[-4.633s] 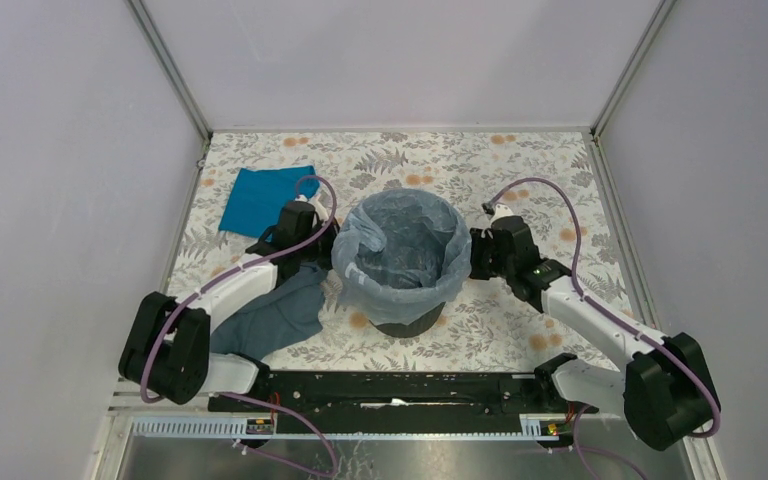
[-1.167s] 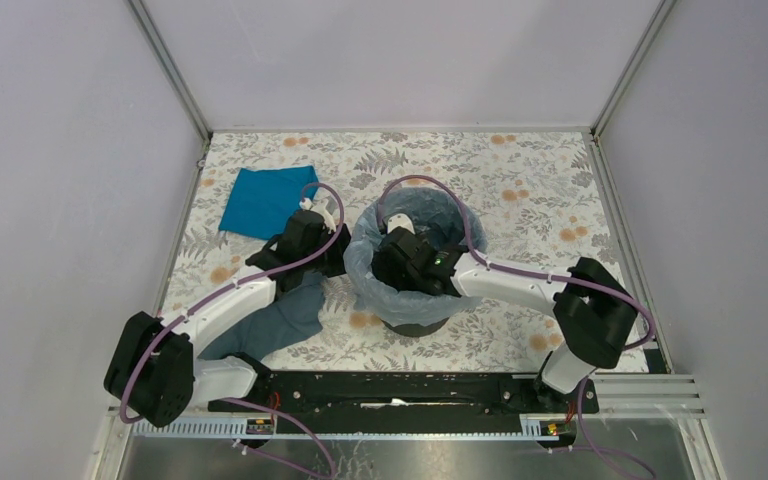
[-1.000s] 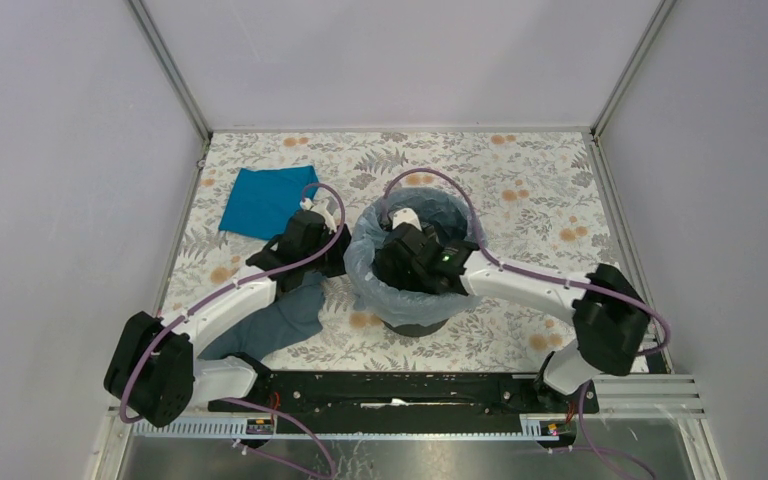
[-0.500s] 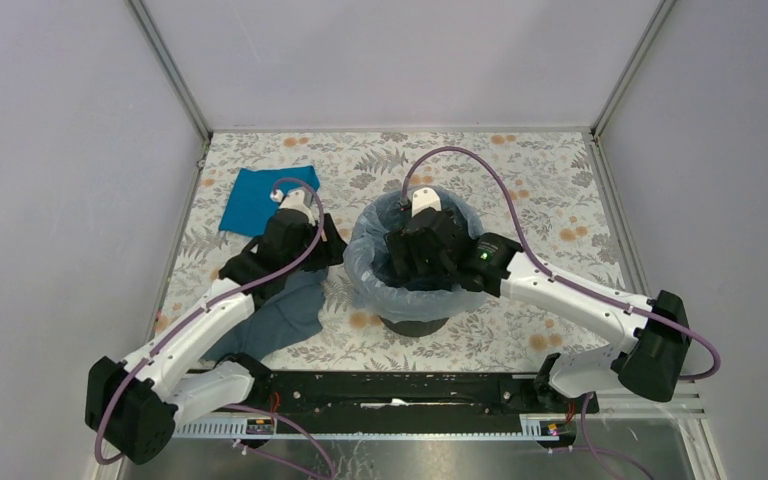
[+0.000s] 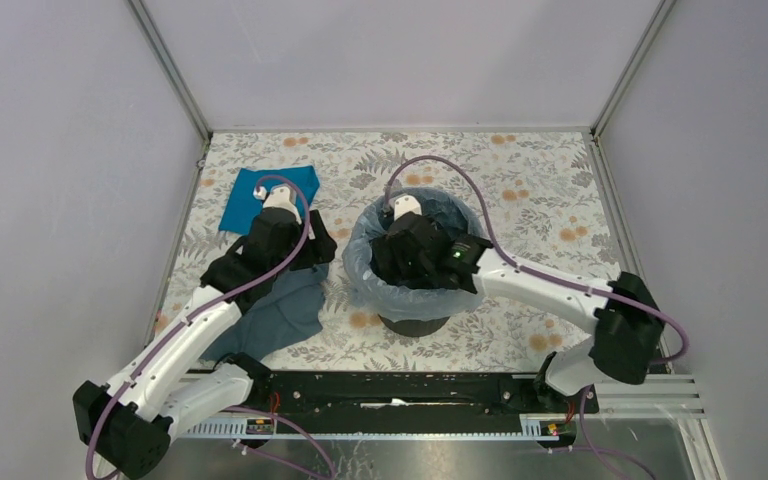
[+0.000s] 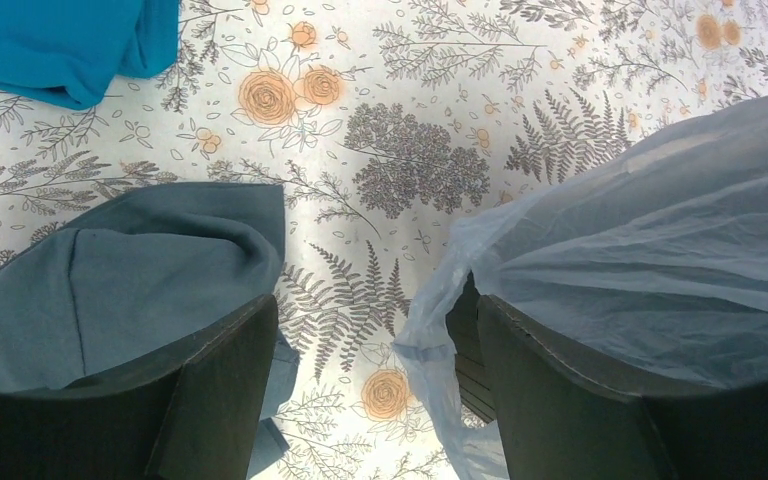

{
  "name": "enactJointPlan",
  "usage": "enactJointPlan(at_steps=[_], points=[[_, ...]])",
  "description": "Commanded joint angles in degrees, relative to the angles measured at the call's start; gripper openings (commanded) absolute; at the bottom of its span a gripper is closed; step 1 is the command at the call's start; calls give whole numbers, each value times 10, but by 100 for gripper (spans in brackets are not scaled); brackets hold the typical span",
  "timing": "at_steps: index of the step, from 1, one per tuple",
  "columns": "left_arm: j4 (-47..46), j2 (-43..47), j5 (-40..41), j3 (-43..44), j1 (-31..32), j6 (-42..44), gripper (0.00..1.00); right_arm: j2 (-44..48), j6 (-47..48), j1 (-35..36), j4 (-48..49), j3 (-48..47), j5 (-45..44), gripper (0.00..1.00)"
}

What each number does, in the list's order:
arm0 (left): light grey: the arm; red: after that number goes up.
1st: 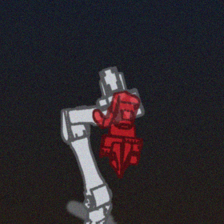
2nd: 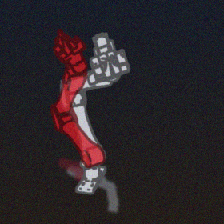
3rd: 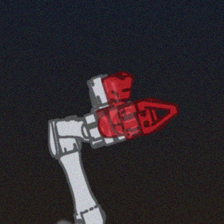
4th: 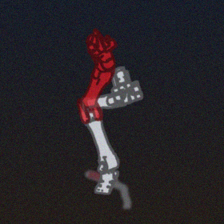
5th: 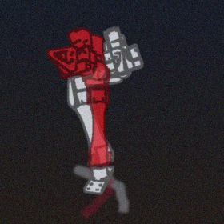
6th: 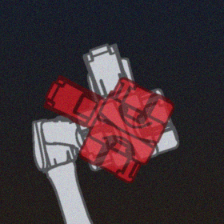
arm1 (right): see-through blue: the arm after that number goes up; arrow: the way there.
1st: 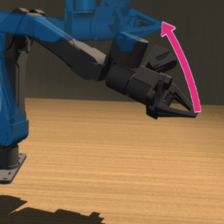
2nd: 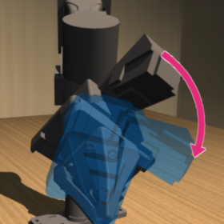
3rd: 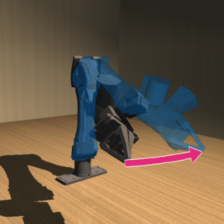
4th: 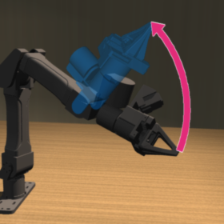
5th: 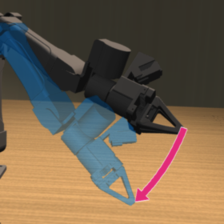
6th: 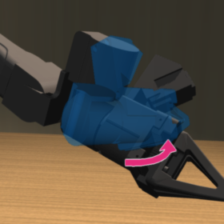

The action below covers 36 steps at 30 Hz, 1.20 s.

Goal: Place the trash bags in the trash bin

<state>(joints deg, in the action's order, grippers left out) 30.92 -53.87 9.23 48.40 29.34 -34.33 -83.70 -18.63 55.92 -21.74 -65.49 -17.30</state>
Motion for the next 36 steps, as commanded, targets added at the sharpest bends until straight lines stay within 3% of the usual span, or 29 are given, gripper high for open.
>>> enactJointPlan(at_steps=[1,10,16,32,34,36], points=[[0,13,-14,20,-2,9,77,-40,-29,2,7,-40,24,100],[3,27,-15,26,-2,22,78,8,-49,2,-32,-69,10,82],[5,32,-23,36,-2,21,78,50,-44,2,-65,-90,-4,79],[40,57,7,127,-2,58,80,175,15,2,-141,-182,22,100],[40,66,-4,160,-2,77,97,204,25,2,-155,-201,23,100],[40,73,-15,198,-2,89,99,236,36,2,-164,-218,22,100]])
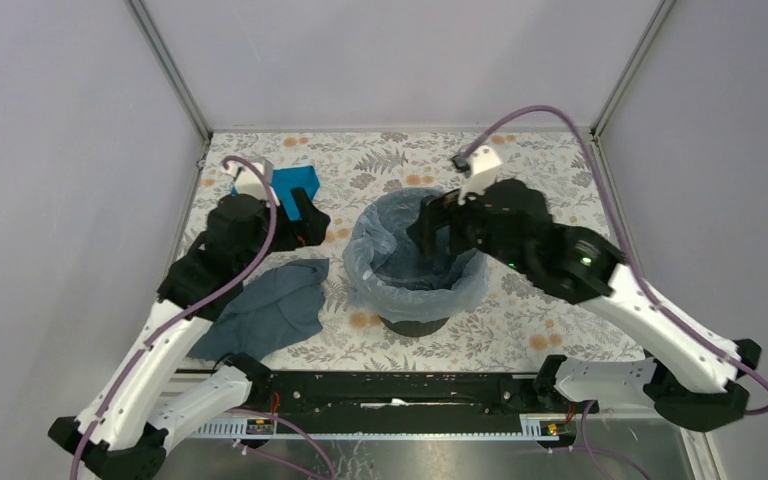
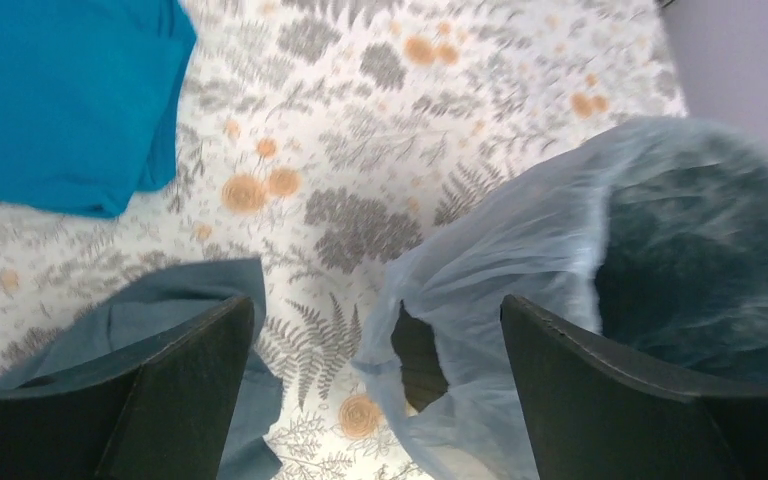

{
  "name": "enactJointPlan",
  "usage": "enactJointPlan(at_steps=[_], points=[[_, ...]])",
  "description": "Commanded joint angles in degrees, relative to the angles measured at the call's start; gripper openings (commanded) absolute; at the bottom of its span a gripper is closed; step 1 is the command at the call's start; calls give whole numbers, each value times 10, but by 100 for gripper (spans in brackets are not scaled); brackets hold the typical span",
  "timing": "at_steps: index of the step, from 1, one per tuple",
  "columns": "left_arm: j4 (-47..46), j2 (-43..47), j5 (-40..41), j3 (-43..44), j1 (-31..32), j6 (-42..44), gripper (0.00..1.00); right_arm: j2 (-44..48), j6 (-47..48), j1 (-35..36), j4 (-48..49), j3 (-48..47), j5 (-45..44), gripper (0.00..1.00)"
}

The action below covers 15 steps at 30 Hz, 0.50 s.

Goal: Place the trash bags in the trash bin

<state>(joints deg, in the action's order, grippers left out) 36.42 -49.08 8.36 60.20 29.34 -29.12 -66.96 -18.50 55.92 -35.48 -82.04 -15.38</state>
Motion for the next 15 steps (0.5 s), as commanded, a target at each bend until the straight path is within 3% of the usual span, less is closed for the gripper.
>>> enactJointPlan(at_steps=[1,7,15], points=[[-17,28,-13,98,-2,43,99,86,40,2,-31,-60,-1,100],[-36,47,-46,190,-2,74,99,209,50,2,-36,-78,-37,100],[-98,96,-72,219,-2,93,99,310,56,2,-32,-81,-76,100]])
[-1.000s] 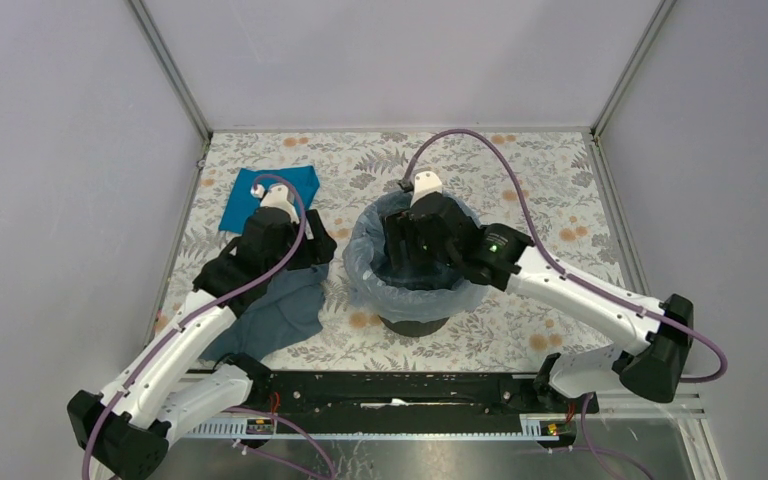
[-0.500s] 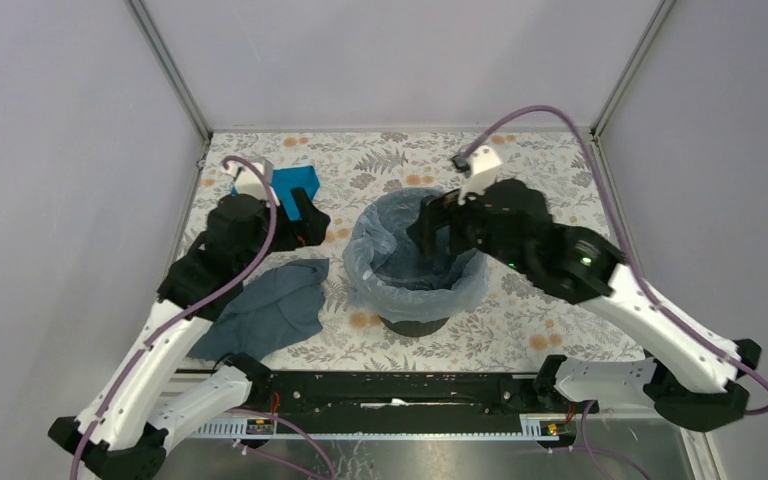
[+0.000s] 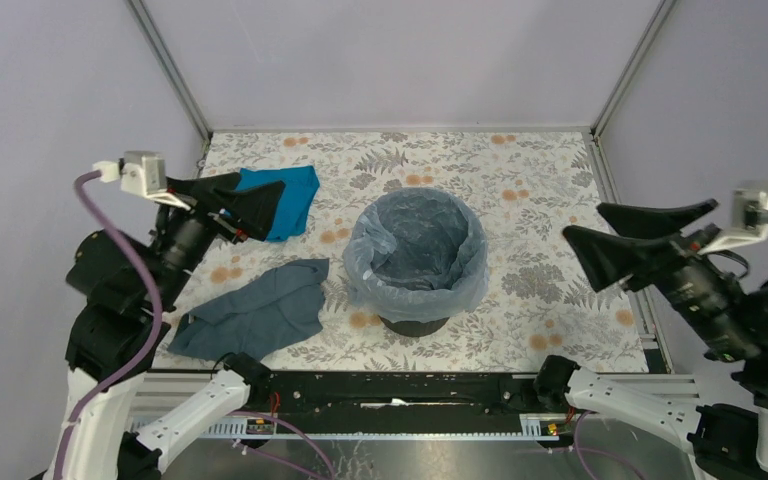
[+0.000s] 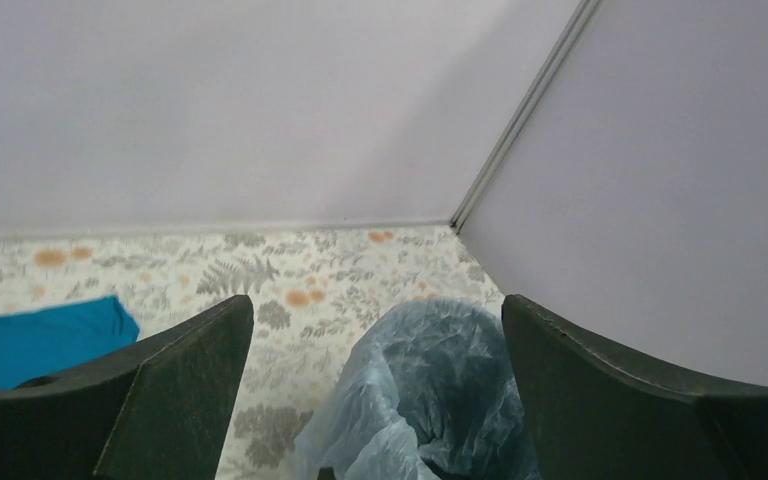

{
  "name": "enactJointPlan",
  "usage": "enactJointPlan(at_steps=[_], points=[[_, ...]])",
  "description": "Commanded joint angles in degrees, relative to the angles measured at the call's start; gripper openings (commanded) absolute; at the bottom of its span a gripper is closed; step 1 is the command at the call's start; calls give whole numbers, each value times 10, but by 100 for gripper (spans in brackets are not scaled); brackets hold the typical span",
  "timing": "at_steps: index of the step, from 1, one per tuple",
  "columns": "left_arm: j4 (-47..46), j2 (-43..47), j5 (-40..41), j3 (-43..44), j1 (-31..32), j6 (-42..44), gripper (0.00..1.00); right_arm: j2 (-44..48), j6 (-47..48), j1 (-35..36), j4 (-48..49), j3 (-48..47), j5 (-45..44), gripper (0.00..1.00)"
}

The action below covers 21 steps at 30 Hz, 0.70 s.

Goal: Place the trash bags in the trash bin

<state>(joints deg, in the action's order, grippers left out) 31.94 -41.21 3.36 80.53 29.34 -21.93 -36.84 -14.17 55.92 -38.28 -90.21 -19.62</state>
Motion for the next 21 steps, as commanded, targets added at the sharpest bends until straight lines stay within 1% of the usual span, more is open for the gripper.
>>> enactJointPlan(at_steps=[1,6,21], points=[[-62,24,-22,15,-2,22,99,13,12,2,-4,3,-39,100],[-72,38,-16,11,-2,24,99,11,6,2,-12,15,-59,100],[-69,36,-12,7,-2,21,99,14,2,2,-7,24,-67,100]])
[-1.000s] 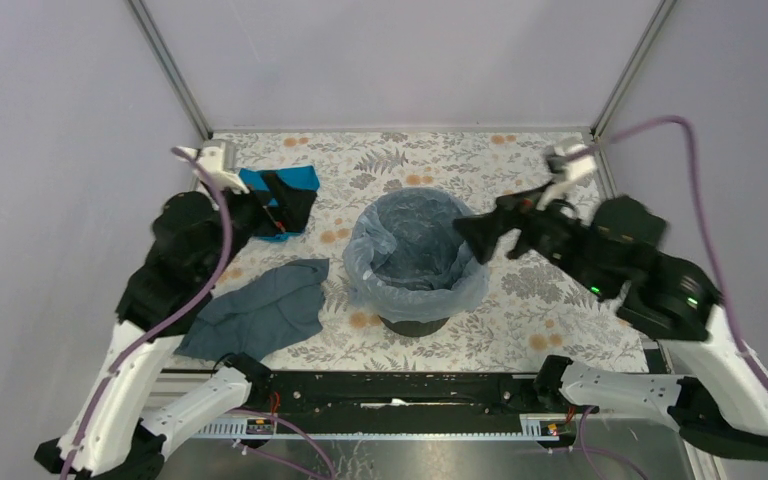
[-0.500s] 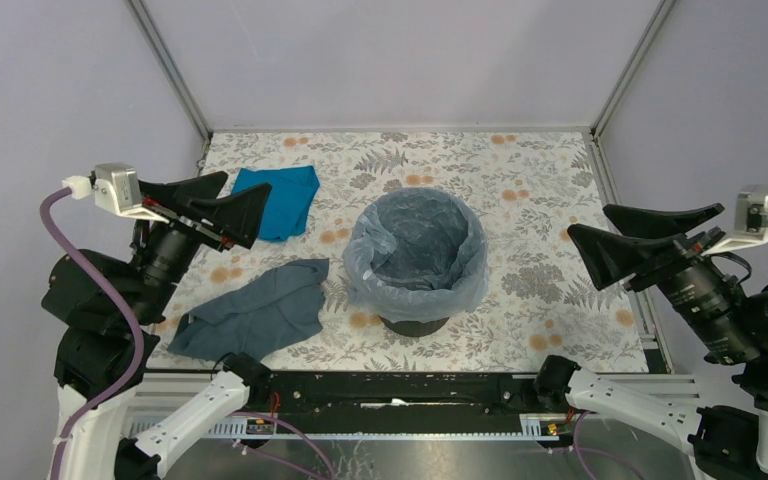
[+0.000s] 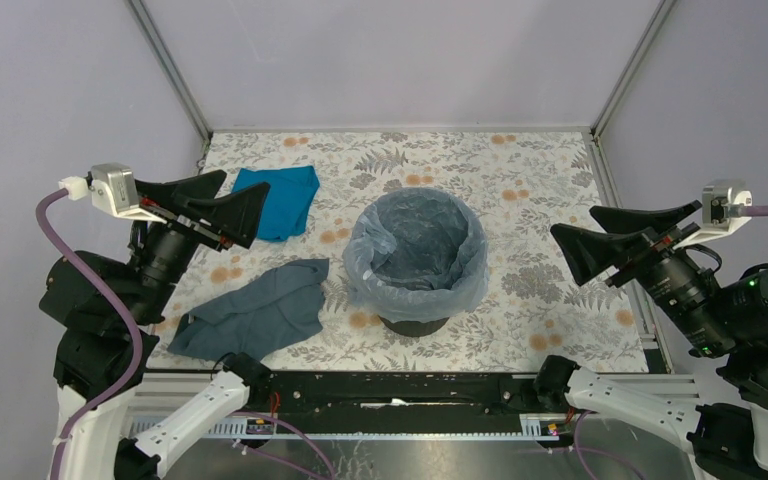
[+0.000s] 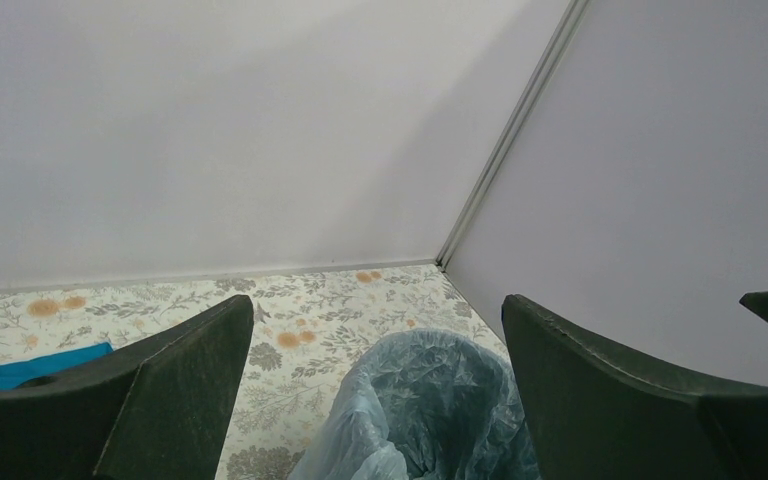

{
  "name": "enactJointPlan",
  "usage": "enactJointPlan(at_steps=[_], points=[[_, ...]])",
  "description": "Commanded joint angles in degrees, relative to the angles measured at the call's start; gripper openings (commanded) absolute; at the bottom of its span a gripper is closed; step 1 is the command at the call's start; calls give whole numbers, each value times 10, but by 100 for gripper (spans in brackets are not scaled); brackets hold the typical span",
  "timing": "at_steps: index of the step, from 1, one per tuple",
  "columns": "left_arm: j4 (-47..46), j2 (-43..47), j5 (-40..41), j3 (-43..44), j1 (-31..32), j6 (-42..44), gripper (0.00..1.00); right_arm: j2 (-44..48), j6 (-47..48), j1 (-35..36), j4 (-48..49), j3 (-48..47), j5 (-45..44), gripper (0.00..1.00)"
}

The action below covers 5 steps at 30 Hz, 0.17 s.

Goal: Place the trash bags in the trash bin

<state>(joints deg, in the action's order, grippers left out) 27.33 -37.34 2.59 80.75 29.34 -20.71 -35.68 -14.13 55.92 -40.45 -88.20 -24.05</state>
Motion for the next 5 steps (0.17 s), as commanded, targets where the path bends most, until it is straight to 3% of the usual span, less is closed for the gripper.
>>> enactJointPlan(at_steps=[1,5], points=[[-23,-3,-4,5,-2,9,99,4,4,2,14,7,-22,100],[-24,-5,-2,2,-2,10,99,5,1,2,14,12,-39,100]])
